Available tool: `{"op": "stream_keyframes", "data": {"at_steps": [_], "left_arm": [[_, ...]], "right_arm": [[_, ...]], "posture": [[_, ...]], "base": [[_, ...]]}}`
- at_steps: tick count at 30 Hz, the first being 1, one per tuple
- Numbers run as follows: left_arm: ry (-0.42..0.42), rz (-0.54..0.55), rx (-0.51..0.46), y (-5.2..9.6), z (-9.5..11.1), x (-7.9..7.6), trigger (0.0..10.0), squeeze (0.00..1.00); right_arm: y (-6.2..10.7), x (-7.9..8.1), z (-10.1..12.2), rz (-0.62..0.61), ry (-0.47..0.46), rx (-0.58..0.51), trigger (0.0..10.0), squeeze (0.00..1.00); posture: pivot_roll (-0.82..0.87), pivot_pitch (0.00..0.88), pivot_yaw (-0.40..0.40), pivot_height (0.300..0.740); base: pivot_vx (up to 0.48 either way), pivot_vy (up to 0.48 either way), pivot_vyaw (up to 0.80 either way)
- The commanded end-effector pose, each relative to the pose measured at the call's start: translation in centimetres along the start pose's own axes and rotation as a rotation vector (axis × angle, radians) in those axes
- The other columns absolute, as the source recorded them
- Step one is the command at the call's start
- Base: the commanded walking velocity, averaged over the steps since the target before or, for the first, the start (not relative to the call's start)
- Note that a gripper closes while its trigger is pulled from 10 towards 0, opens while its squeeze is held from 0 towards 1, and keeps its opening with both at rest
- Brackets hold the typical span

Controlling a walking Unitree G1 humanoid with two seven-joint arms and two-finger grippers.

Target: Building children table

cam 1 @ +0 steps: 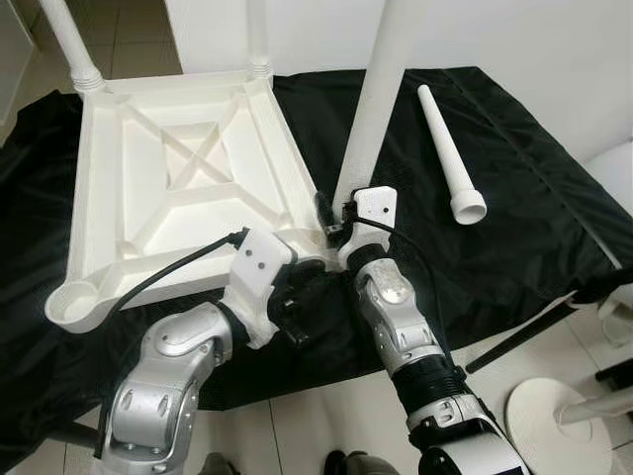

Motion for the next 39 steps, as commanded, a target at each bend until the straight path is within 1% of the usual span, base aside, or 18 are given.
{"op": "stream_keyframes", "data": {"at_steps": [1,2,3,5,10,14,15,16,17,21,27,28,29,31,33,35,36,39], "left_arm": [[-0.004,0.121,-0.010,0.1,-0.1,1.0,10.0,0.00],[-0.004,0.121,-0.010,0.1,-0.1,1.0,10.0,0.00],[-0.003,0.121,-0.011,0.1,-0.1,0.9,10.0,0.00],[-0.003,0.121,-0.013,0.1,-0.1,0.9,10.0,0.00],[-0.004,0.123,-0.016,0.0,-0.2,0.9,10.0,0.00],[-0.004,0.123,-0.018,0.0,-0.2,0.9,10.0,0.00],[-0.005,0.121,-0.018,0.0,-0.2,0.9,10.0,0.00],[-0.006,0.120,-0.018,0.0,-0.2,0.9,10.0,0.00],[-0.007,0.117,-0.018,-0.1,-0.2,0.9,10.0,0.00],[-0.011,0.114,-0.017,-0.1,-0.2,0.9,10.0,0.00],[-0.009,0.111,-0.019,-0.1,-0.1,0.9,10.0,0.00],[-0.010,0.112,-0.018,-0.1,-0.1,0.9,10.0,0.00],[-0.013,0.111,-0.018,-0.1,-0.1,0.9,10.0,0.00],[-0.013,0.111,-0.018,-0.1,-0.1,0.9,10.0,0.00],[-0.020,0.110,-0.015,-0.2,-0.2,0.8,10.0,0.00],[-0.031,0.114,-0.008,-0.3,-0.4,0.8,10.0,0.00],[-0.033,0.114,-0.007,-0.3,-0.4,0.9,10.0,0.00],[-0.031,0.111,-0.009,-0.4,-0.4,0.8,10.0,0.00]], "right_arm": [[1.5,0.8,-3.4,-0.076,-0.110,0.147,10.0,0.00],[1.5,0.8,-3.4,-0.076,-0.110,0.147,10.0,0.00],[1.7,1.5,-3.0,-0.057,-0.121,0.127,10.0,0.00],[1.7,1.6,-2.5,-0.049,-0.122,0.106,10.0,0.00],[1.9,1.1,-1.6,-0.076,-0.096,0.076,10.0,0.00],[1.9,0.8,-1.3,-0.091,-0.106,0.064,10.0,0.00],[1.9,0.8,-1.1,-0.087,-0.115,0.055,10.0,0.51],[1.9,0.7,-1.0,-0.082,-0.120,0.049,10.0,0.51],[1.9,0.8,-0.7,-0.065,-0.120,0.027,10.0,1.00],[2.0,0.3,0.9,-0.040,-0.119,-0.062,10.0,1.00],[1.7,-0.2,1.9,0.042,-0.103,-0.100,10.0,1.00],[1.6,-0.6,1.8,0.062,-0.100,-0.090,10.0,0.00],[1.5,-1.0,1.6,0.111,-0.107,-0.077,10.0,0.00],[1.5,-1.0,1.6,0.111,-0.107,-0.077,10.0,0.00],[1.4,-1.5,1.3,0.193,-0.103,-0.054,10.0,0.00],[1.5,-1.8,0.5,0.305,-0.007,-0.025,10.0,0.00],[1.6,-1.9,0.3,0.340,0.006,-0.015,10.0,0.00],[1.5,-2.4,0.1,0.361,0.032,-0.011,10.0,0.00]], "posture": [[0.04,0.099,-0.039,0.740],[0.04,0.099,-0.039,0.740],[0.04,0.097,-0.042,0.740],[0.04,0.093,-0.047,0.740],[0.04,0.086,-0.050,0.740],[0.04,0.086,-0.050,0.740],[0.03,0.082,-0.047,0.740],[0.03,0.082,-0.047,0.740],[0.03,0.079,-0.044,0.740],[0.03,0.079,-0.042,0.740],[0.03,0.081,-0.041,0.740],[0.03,0.080,-0.041,0.740],[0.03,0.080,-0.041,0.740],[0.03,0.080,-0.041,0.740],[0.03,0.080,-0.040,0.740],[0.02,0.083,-0.038,0.740],[0.02,0.087,-0.036,0.740],[0.02,0.087,-0.034,0.740]], "base": [[0.000,0.000,0.00],[0.000,0.000,0.00],[0.000,0.000,0.00],[0.000,0.000,0.00],[0.000,0.000,0.00],[0.000,0.000,0.00],[0.000,0.000,0.00],[0.000,0.000,0.00],[0.000,0.000,0.00],[0.000,0.000,0.00],[0.000,0.000,0.00],[0.000,0.000,0.00],[0.000,0.000,0.00],[0.000,0.000,0.00],[0.000,0.000,0.00],[0.000,0.000,0.00],[0.000,0.000,0.00],[0.000,0.000,0.00]]}}
Point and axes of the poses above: a point about 5 cm out from each wrist's last joint towards the gripper, its own y axis pointing back from the gripper into the wrist, its own z axis along the axis of the wrist's last joint, x = y × z, the point moved 4 cm from there along -y, pointing out of the wrist towards the gripper, and after that the axes turned 6 degrees about y, right-handed, at the moved point
